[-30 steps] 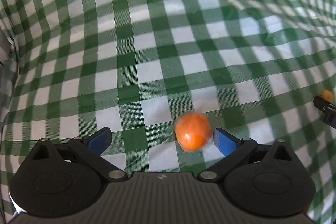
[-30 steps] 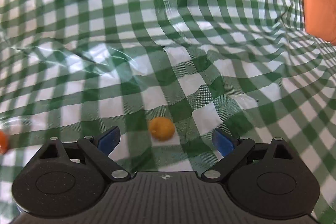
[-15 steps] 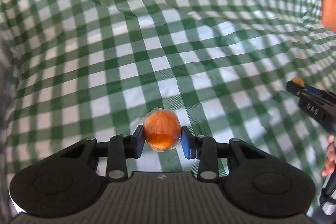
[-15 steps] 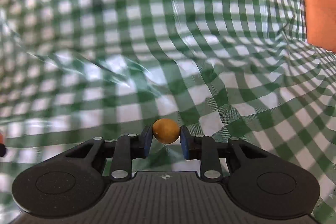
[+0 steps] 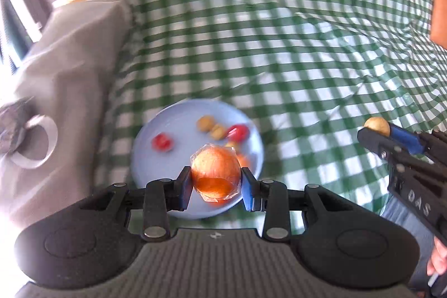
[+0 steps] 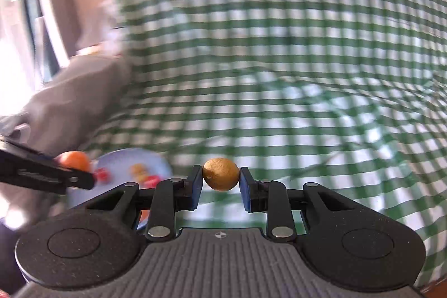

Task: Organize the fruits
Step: 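Carry both fruits over the plate and open both tools to release them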

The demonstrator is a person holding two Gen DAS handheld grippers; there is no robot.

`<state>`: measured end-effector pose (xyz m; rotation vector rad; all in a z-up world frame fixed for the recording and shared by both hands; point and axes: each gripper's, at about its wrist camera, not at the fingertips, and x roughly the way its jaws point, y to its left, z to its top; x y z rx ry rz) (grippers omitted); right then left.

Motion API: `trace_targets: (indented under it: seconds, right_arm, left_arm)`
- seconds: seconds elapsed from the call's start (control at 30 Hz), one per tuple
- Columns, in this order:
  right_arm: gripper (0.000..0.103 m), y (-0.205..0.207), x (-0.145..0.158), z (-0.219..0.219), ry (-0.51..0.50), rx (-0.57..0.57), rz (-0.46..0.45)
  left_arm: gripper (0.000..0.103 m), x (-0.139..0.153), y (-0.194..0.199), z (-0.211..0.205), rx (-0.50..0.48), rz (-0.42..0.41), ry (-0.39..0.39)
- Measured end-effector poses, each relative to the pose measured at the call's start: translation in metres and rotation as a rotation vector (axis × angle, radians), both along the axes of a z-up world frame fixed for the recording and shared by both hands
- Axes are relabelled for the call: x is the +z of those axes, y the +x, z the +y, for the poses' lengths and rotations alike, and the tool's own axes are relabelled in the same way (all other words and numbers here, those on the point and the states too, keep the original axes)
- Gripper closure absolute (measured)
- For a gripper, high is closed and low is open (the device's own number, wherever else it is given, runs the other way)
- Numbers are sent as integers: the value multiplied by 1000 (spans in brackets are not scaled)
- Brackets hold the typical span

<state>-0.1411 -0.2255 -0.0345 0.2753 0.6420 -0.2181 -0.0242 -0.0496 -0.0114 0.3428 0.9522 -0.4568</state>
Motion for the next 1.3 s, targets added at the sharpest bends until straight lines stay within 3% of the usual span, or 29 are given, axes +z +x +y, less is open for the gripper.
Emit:
trace_targets:
  seconds: [0.23,0.43,0.7,1.3]
  right_arm:
    - [73,-15,24,83,-41,152,-6]
    - [73,-27,32,120,-98,217,-1]
    - [73,-32,39,123,-119,213,-9]
    - [73,-25,29,117,-99,214,17]
  left_arm:
    - [63,12,-21,65,78,-24,-38]
    - [63,17,-29,86,102,-28,-75]
    - [63,23,-34,89,99,-42,-111]
    - [63,7,-14,82,127,-12,-74]
